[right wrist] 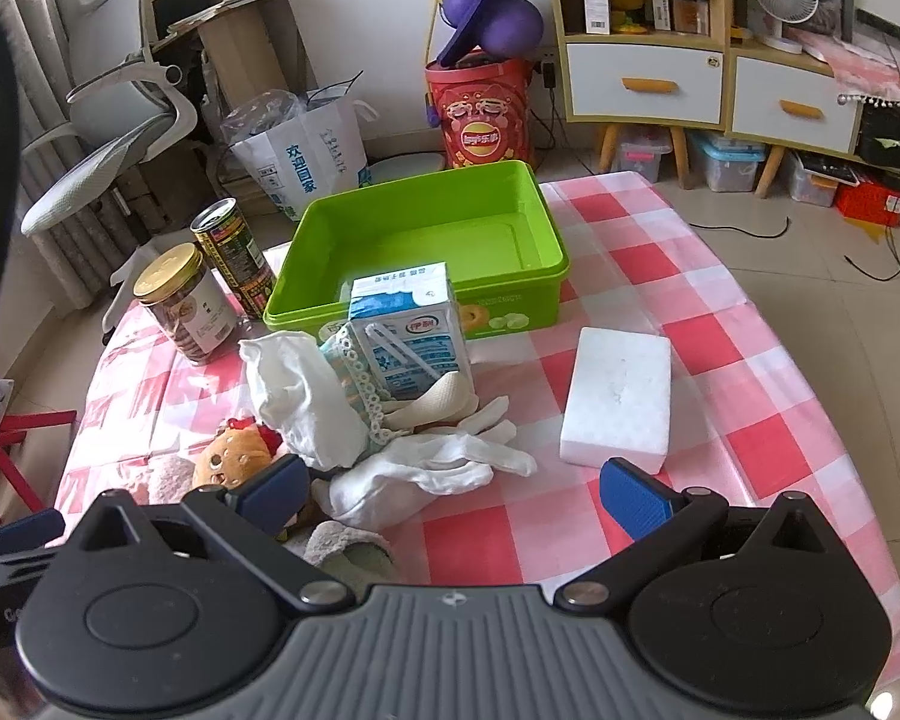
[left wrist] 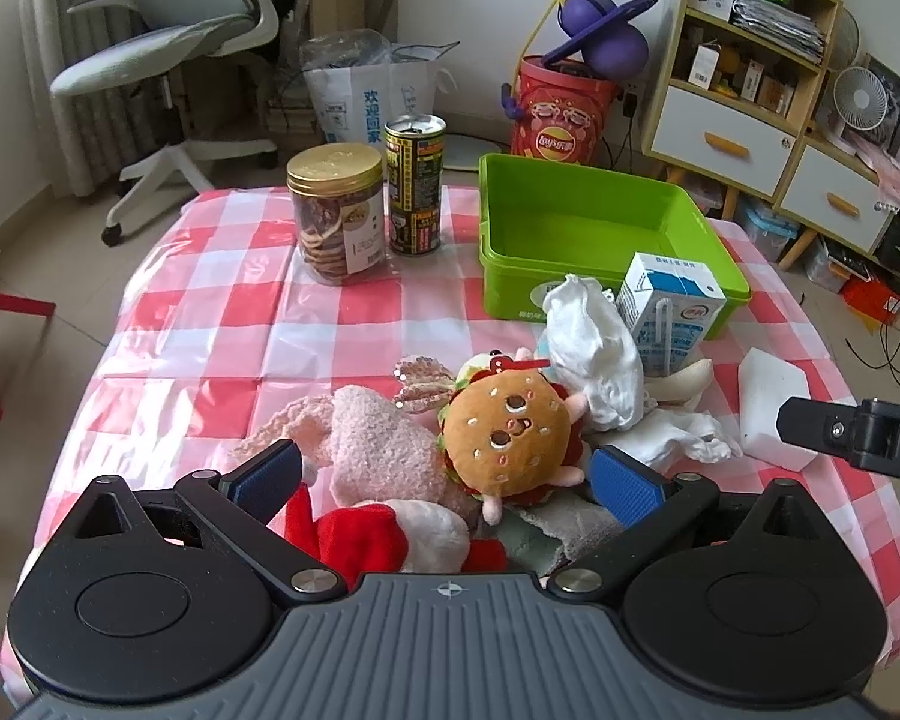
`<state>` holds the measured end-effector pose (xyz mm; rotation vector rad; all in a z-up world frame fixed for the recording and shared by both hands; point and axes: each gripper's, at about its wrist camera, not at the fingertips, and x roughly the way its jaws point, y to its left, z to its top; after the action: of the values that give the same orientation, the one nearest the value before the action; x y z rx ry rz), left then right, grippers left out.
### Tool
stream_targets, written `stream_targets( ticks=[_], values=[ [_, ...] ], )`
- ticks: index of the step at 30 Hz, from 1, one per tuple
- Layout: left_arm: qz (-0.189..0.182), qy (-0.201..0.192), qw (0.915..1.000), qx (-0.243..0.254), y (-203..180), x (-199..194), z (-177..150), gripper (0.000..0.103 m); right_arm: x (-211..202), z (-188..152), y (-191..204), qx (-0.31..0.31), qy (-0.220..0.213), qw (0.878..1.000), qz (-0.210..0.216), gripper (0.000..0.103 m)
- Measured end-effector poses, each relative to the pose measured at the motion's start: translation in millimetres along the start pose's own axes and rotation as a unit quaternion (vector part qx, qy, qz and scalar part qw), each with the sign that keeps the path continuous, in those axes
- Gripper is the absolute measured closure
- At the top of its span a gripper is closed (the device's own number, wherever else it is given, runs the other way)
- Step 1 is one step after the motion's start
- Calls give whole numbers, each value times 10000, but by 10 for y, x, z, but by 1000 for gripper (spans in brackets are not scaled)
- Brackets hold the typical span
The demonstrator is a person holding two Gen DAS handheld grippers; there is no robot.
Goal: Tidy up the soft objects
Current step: 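Move left gripper to the burger plush while right gripper reaches the white cloth, then close left gripper on the burger plush while right gripper closes on the white cloth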
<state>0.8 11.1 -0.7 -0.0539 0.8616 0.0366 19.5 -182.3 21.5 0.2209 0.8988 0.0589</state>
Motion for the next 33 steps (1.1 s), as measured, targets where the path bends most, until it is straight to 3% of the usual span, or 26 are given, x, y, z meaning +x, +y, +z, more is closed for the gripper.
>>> stream_targets(
  ticks=[14, 19, 26, 31, 33],
  values=[
    [-226, 34, 9997, 46, 35, 13, 0, 5, 74, -16, 48, -51, 78, 10000, 21, 21],
    [-605, 53, 9981, -75, 115, 75, 16, 5, 225, 3, 25, 30, 274, 9986, 448, 21],
    [-1009, -221, 9944, 226, 100, 250, -39, 12, 438, 32, 45, 46, 225, 9945, 1018, 22],
    [-1265, -425, 9895, 556, 68, 413, -117, 27, 696, 76, -10, 553, 397, 9839, 1652, 35],
    [-1371, -418, 9882, 549, 85, 482, -119, 34, 794, 91, -5, 689, 463, 9799, 1813, 46]
  ],
)
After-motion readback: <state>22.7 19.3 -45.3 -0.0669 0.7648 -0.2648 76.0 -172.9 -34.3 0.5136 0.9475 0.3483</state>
